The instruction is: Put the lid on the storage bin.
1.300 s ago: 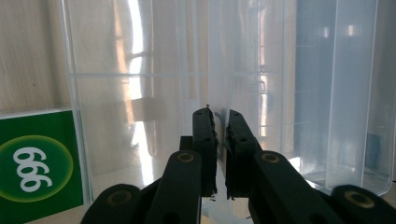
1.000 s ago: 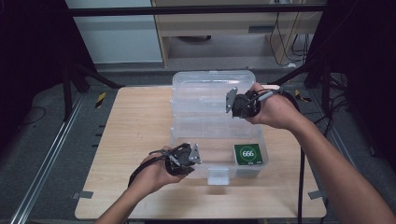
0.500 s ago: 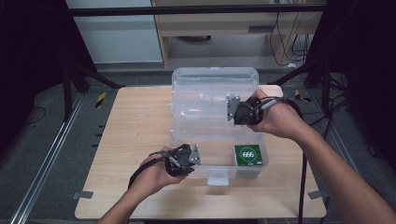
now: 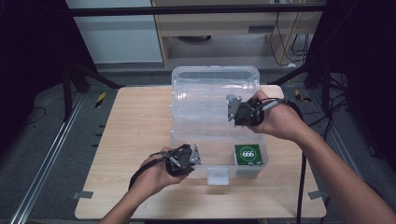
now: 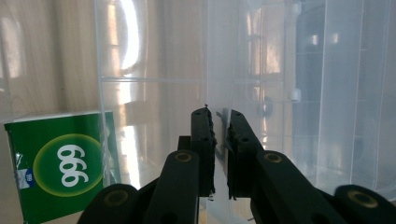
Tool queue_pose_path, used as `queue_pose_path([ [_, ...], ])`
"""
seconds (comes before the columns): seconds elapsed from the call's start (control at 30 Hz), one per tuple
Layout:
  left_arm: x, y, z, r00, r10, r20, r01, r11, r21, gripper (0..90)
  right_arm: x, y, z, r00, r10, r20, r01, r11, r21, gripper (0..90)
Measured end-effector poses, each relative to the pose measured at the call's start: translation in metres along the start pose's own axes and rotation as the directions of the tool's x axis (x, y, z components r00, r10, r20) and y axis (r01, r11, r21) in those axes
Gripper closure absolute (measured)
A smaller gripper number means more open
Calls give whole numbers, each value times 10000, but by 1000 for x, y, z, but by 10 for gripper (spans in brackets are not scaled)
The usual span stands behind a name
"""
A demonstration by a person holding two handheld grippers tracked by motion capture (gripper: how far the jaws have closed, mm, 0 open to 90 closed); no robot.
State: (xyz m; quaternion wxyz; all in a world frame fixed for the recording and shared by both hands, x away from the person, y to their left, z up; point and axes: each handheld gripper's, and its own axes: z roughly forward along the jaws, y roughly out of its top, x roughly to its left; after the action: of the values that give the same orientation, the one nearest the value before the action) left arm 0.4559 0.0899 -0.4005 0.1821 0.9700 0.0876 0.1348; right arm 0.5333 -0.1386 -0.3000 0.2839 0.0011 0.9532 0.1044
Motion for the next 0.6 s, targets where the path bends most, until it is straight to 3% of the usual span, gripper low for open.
queue_pose_path([
  [0.17, 0, 0, 0, 10000, 59, -55, -59, 10000, -3, 776, 1, 0, 1, 9999, 39, 113, -38, 10000, -67, 833],
  [0.6, -1, -1, 1, 9999, -67, -112, 66, 10000, -64, 772, 23, -2, -9, 9983, -184, 547, 211, 9986, -486, 834],
])
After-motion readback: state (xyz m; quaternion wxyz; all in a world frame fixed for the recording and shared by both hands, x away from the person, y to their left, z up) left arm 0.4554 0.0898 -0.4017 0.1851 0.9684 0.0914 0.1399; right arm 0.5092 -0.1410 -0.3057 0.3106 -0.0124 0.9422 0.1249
